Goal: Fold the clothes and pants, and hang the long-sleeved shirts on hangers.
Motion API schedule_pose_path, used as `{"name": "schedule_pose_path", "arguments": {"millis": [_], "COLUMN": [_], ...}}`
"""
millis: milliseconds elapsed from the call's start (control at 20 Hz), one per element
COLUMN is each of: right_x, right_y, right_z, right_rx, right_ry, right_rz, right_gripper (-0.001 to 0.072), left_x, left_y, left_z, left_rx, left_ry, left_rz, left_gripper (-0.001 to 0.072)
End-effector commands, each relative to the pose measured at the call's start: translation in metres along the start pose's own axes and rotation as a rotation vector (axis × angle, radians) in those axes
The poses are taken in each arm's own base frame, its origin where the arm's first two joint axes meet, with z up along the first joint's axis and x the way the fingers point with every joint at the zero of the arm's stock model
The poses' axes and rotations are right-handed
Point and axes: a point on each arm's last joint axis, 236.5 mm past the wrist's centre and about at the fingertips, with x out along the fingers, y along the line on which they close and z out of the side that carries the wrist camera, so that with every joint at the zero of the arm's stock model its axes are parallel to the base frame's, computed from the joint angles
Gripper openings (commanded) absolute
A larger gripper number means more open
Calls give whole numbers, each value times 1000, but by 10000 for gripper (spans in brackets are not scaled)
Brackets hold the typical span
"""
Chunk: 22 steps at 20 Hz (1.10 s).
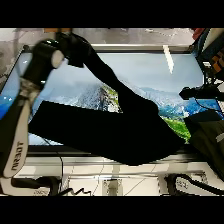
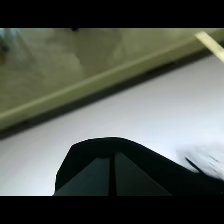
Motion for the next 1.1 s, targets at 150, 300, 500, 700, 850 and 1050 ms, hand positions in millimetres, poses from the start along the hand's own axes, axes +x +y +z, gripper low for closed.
{"name": "schedule_pose_path", "arguments": {"millis": [150, 300, 500, 700, 850, 1050], "right_x": [-3, 19, 60, 82, 113, 135], "right_y": [-68, -89, -15, 73, 95, 124], "right_z": [-18, -58, -113, -101, -98, -109], "right_rx": [139, 256, 255, 253, 213, 60], "right_ry": [5, 113, 346, 355, 361, 413], "right_rz": [-121, -96, 273, 609, 556, 501], "right_gripper": [433, 409, 399, 529, 697, 694], "left_x": [-62, -77, -95, -97, -89, -73], "left_y": [87, 112, 136, 150, 142, 126], "left_z": [26, -16, -124, -205, -252, -282], "left_rx": [65, 44, 11, -50, -66, -55], "left_ry": [-23, 156, 567, 840, 992, 1070], "left_rz": [171, 207, 215, 213, 181, 138], "left_gripper": [11, 11, 11, 11, 11, 11]}}
